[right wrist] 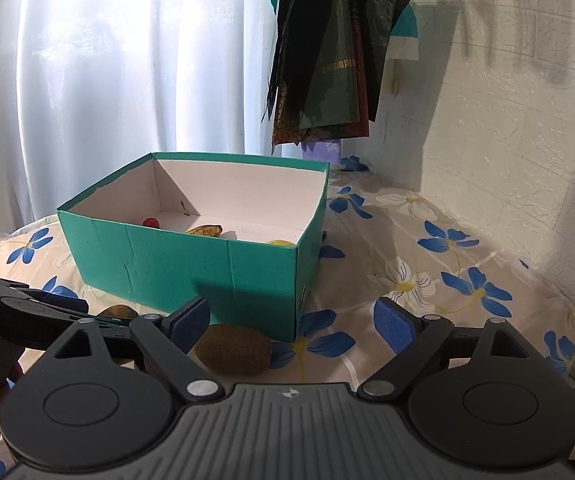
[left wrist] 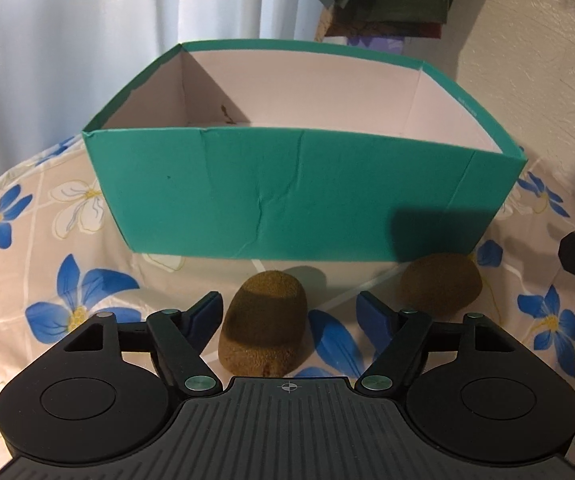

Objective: Organize fruits
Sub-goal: 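Move both open tools down to the two brown kiwis beside the box, then close the left tool around a brown kiwi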

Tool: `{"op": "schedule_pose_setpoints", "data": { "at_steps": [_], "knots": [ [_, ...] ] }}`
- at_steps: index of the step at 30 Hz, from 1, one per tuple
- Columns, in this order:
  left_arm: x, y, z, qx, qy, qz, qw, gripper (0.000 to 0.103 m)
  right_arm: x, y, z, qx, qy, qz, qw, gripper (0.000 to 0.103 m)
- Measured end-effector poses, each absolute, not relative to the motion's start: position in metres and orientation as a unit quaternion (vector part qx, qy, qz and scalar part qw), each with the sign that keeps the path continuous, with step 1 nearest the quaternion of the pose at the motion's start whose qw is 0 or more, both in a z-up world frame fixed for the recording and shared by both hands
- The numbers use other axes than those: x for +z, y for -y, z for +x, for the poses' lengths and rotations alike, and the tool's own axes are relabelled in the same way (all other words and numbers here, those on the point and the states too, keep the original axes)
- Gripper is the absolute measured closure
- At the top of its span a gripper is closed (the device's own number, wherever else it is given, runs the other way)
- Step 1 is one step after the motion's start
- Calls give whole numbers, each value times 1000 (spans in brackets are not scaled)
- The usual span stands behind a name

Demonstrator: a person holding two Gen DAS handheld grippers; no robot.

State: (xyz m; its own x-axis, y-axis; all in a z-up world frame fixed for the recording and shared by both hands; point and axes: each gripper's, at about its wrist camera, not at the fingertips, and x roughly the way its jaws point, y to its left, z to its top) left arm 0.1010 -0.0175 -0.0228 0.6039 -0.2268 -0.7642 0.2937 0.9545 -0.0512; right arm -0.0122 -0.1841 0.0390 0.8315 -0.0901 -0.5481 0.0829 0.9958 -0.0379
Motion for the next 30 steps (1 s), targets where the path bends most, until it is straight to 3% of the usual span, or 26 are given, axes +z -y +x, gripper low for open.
{"op": "schedule_pose_setpoints", "data": {
  "at_steps": [11,30],
  "knots": [
    [-37,17,113,-135,-428,61,891,46,35,184,-11,-49,-295,-5,954,14],
    [-38,10,117,-120,-441,48,888,50,29,182,-5,-50,-311,-8,949,14]
  ]
}}
